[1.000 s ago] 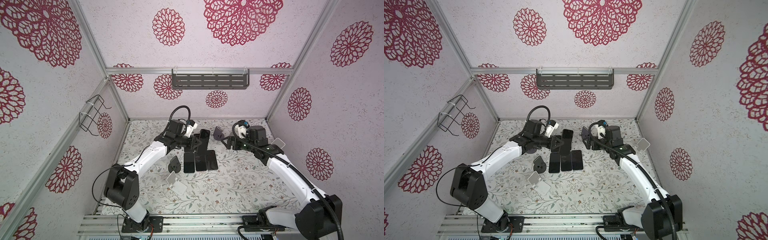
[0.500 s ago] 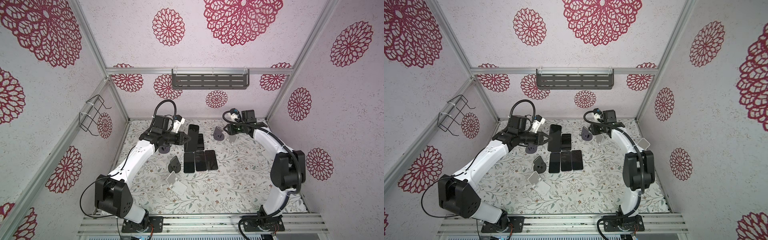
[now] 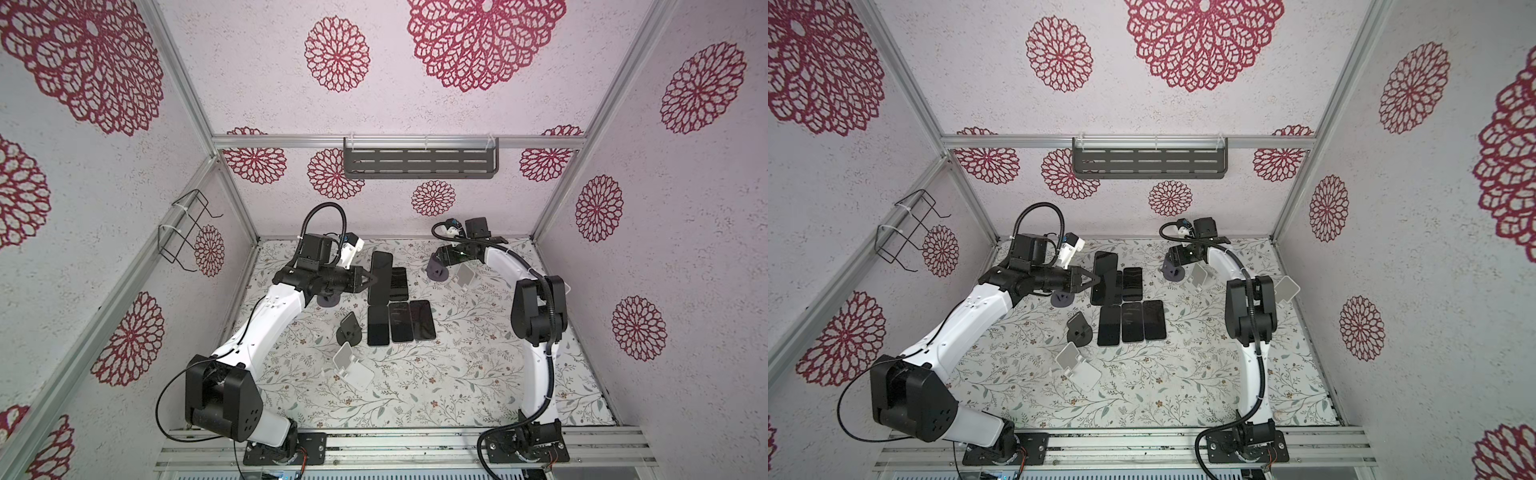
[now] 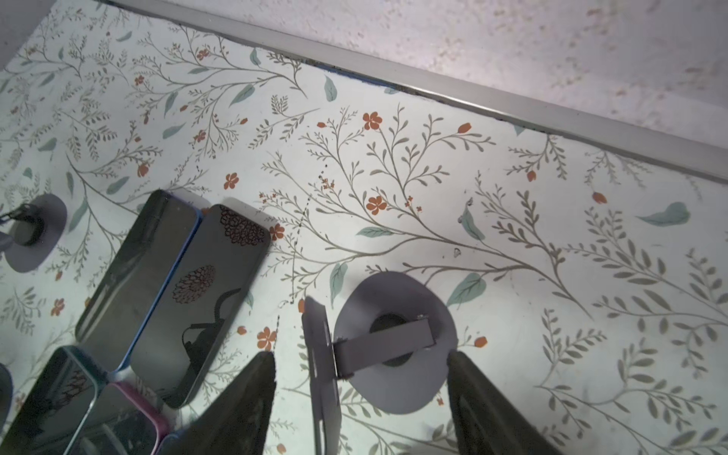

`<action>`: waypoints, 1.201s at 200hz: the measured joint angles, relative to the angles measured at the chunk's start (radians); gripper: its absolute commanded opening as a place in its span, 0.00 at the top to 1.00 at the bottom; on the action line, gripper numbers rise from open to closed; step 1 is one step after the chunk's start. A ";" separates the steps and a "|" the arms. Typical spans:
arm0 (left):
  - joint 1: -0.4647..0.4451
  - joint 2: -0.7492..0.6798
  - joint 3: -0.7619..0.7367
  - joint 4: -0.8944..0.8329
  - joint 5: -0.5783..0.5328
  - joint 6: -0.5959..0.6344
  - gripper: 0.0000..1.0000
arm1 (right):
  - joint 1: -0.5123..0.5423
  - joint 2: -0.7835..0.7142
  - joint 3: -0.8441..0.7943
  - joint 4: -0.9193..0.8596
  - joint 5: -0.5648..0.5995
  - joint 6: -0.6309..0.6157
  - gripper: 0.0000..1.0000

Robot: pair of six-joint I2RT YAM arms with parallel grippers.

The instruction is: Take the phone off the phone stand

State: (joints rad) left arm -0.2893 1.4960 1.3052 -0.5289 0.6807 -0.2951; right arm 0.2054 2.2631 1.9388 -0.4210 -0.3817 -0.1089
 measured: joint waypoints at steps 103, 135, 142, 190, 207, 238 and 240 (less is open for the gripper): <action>0.004 0.000 0.000 -0.002 0.014 0.016 1.00 | 0.051 0.054 0.062 -0.079 0.001 0.016 0.90; 0.004 0.000 0.000 -0.006 0.014 0.019 1.00 | 0.053 0.054 0.063 -0.085 0.016 0.016 1.00; 0.004 0.000 0.000 -0.008 0.014 0.019 1.00 | 0.053 0.054 0.066 -0.087 0.019 0.015 1.00; 0.007 0.000 0.000 -0.009 0.015 0.019 1.00 | 0.061 0.018 0.067 -0.089 0.054 0.025 1.00; 0.008 0.000 0.000 -0.009 0.015 0.019 1.00 | 0.061 -0.038 0.056 -0.079 0.080 0.034 1.00; 0.008 0.000 0.000 -0.009 0.019 0.019 1.00 | 0.042 -0.186 0.054 -0.051 0.124 0.065 1.00; 0.008 0.000 0.000 -0.009 0.019 0.019 1.00 | 0.039 -0.196 0.054 -0.048 0.126 0.068 1.00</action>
State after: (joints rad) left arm -0.2813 1.4963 1.3052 -0.5377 0.7002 -0.2764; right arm 0.2447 2.0674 1.9930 -0.4694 -0.2562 -0.0410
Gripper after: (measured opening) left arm 0.115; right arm 0.057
